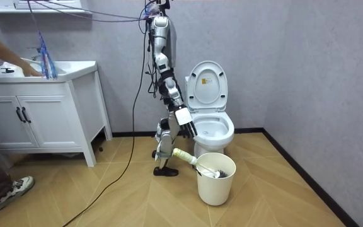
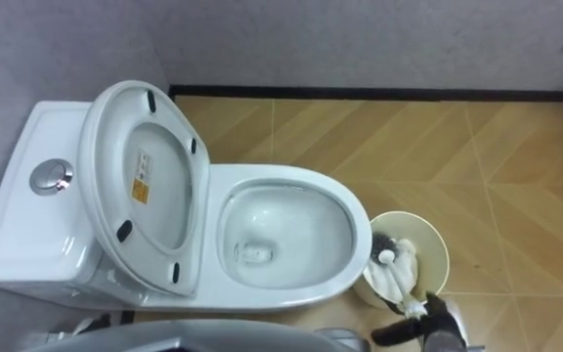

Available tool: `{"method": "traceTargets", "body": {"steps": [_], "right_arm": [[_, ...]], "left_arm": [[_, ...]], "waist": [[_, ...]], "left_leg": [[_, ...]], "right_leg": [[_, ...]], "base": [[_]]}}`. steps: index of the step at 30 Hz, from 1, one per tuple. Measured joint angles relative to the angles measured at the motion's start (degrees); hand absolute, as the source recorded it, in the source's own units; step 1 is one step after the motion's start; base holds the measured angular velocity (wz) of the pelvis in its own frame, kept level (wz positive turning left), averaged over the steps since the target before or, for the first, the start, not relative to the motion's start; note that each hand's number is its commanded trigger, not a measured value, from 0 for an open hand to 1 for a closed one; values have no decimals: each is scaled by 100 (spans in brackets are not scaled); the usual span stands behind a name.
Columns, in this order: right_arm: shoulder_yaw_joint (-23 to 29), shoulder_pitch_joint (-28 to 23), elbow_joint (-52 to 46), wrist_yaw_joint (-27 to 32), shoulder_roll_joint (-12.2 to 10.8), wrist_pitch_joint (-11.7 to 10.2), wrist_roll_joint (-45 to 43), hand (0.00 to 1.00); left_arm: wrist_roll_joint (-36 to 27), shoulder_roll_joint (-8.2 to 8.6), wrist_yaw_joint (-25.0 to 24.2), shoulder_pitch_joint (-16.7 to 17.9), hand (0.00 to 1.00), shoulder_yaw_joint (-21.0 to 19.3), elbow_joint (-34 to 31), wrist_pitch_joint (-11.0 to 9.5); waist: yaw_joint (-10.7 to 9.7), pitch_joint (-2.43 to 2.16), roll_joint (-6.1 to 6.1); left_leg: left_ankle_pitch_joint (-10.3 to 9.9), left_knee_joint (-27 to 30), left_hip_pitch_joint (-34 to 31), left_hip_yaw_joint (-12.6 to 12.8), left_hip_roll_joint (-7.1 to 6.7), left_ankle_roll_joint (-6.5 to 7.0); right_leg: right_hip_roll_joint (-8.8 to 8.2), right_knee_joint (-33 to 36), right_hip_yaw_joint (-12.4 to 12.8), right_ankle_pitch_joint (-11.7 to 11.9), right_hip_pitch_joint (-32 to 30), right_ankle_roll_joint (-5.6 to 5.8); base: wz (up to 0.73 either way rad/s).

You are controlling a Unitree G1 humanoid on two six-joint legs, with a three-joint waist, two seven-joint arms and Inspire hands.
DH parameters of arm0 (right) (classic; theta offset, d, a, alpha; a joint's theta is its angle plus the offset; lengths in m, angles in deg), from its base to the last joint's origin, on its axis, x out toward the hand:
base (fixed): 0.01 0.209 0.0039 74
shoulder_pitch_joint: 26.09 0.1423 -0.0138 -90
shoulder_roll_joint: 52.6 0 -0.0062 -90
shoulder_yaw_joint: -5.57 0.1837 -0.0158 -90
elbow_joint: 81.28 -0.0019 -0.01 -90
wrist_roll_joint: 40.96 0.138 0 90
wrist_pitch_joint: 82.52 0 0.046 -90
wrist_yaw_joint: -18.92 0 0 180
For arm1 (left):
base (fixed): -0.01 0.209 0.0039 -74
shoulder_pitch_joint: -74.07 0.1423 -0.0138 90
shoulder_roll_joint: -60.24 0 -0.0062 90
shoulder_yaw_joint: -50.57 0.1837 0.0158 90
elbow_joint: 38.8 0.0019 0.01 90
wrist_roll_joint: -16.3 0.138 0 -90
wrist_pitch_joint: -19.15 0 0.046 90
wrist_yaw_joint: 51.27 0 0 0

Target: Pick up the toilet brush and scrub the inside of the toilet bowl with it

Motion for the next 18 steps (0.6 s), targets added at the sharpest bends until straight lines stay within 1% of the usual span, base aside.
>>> {"method": "traceTargets", "body": {"steps": [4, 5, 7, 8, 10, 11, 16, 18], "right_arm": [[-15, 49, -240, 320, -48, -287, -121, 0], [-16, 44, -289, 362, -61, -297, -122, 0], [-22, 40, -475, 547, -107, -377, -107, 0], [-32, 45, -506, 604, -115, -412, -95, 0], [-149, 86, -518, 801, -116, -507, -48, 0], [-182, 95, -516, 838, -114, -519, -34, 0], [-238, 191, -380, 1058, -86, -640, 134, 0], [-241, 225, -280, 1088, -86, -668, 128, 0]], "left_arm": [[-286, -2, 115, -8, 0, 4, -2, -202], [-347, 0, 116, -6, 0, 9, -2, -203], [-462, -3, 129, 3, 0, 11, -3, -256], [-509, -7, 137, 3, 0, 20, -3, -281], [-737, -17, 233, 7, 0, 105, -3, -329], [-775, -16, 247, 6, 0, 110, -3, -339], [-892, -19, 332, -22, 0, 114, -7, -606], [-898, -19, 332, -52, 0, 129, -7, -615]], "waist": [[21, -7, 8], [16, -8, 8], [15, -36, 57], [14, -37, 57], [33, -33, 38], [41, -32, 33], [131, -18, 43], [133, -18, 40]], "left_leg": [[0, 0, -12, 104, 6, 0], [0, 0, -15, 119, 6, 0], [1, 6, -81, 142, 13, -1], [1, 5, -98, 142, 14, -1], [1, 4, -112, 142, 21, -1], [1, 4, -114, 142, 22, -1], [1, 4, -203, 90, 17, -1], [2, 7, -258, 59, 11, -1]], "right_leg": [[12, 6, 88, 1, -43, 0], [11, 6, 95, 1, -46, 0], [14, 25, 105, 13, -96, -1], [16, 27, 104, 19, -117, -1], [25, 25, 105, 30, -127, -5], [25, 23, 96, 30, -127, -6], [2, 11, -23, 59, -209, -1], [-5, 13, -23, 63, -226, 5]], "base": [[-9], [-9], [-5], [0], [0], [0], [8], [7]]}}
